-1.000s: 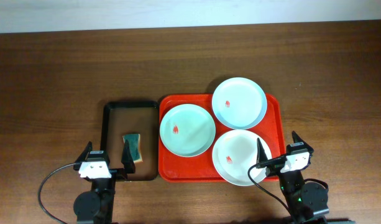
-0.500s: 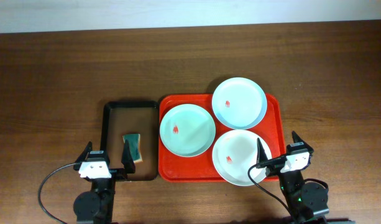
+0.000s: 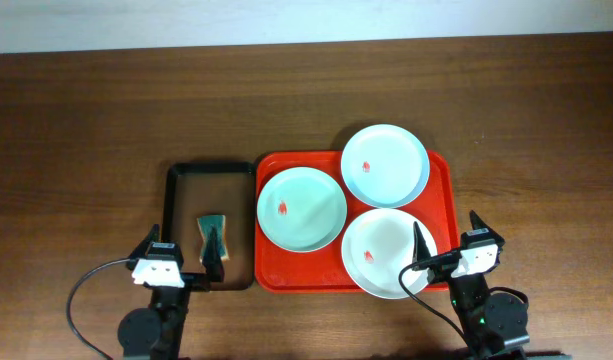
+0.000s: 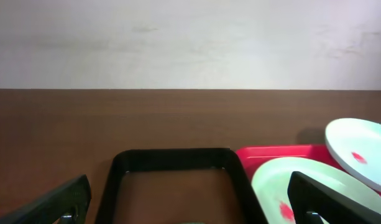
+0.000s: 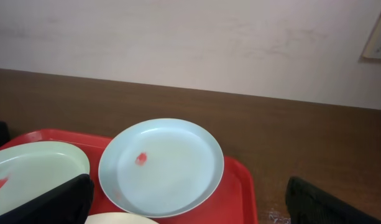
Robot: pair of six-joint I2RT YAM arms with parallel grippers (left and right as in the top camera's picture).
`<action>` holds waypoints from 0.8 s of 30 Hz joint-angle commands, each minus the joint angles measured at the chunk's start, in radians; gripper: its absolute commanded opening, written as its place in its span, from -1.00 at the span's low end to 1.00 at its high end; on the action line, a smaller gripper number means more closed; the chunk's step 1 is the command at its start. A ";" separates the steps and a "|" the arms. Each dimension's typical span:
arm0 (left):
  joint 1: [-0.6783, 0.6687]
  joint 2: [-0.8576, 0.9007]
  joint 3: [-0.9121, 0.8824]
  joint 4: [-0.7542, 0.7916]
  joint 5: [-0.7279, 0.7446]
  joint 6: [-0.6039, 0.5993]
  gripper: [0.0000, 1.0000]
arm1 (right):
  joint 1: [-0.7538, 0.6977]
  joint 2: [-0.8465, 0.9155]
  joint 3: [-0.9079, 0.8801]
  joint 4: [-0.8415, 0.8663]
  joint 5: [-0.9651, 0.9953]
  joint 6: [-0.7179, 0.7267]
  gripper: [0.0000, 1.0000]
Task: Clean dirty plates on tray and stack at the side
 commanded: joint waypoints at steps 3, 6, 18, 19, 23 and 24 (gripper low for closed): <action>0.003 -0.004 0.052 -0.025 0.291 0.007 0.98 | -0.007 -0.005 0.049 0.022 -0.104 0.106 0.97; 0.003 0.043 0.279 -0.194 0.292 0.004 0.98 | -0.008 0.008 0.238 -0.140 -0.118 0.108 0.97; 0.003 1.083 1.522 -1.163 0.292 0.013 0.98 | -0.007 1.110 1.435 -1.002 -0.364 0.096 0.97; 0.003 1.166 1.527 -1.206 0.293 0.012 0.99 | -0.007 1.213 1.464 -1.044 -0.393 0.097 0.97; 0.003 1.410 1.527 -1.260 0.295 0.012 0.99 | -0.008 1.603 1.465 -1.057 -0.747 0.145 0.97; 0.003 1.459 1.527 -1.261 0.295 0.012 0.73 | -0.010 1.690 1.465 -1.042 -0.729 0.145 0.94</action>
